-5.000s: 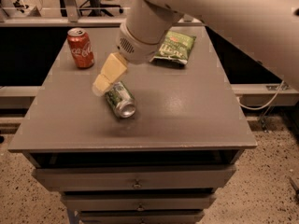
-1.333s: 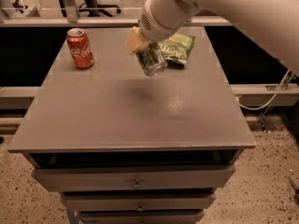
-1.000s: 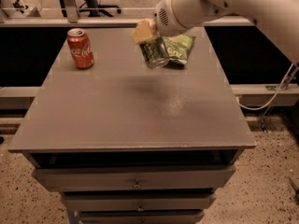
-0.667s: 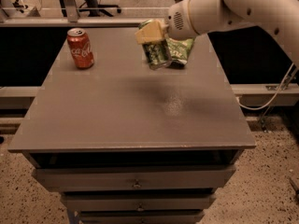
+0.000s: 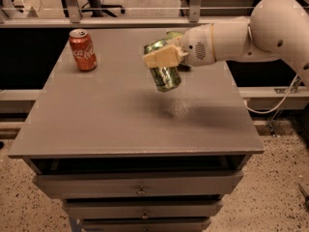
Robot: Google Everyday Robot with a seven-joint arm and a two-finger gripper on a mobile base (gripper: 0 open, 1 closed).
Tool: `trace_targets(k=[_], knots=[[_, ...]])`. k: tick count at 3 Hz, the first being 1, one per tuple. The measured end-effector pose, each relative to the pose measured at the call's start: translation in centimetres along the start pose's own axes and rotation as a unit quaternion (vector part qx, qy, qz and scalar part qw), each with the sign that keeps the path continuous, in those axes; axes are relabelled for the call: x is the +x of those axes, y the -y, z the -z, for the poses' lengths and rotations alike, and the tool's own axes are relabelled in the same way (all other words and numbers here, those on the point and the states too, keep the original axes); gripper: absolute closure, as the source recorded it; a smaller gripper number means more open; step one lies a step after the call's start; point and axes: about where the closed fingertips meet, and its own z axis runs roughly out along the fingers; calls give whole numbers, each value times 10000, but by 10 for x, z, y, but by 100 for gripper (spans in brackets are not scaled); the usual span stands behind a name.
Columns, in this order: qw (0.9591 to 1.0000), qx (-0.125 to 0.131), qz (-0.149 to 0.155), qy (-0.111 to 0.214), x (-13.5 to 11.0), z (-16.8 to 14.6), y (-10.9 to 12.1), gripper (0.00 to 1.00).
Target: Place green can upright
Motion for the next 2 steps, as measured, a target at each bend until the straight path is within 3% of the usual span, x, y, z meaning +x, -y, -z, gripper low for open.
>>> trace_targets(k=[1,2], knots=[[9969,-372,627,312,23,-9,-27,100],[9866,-581,1328,749,33,-21,-45,100]])
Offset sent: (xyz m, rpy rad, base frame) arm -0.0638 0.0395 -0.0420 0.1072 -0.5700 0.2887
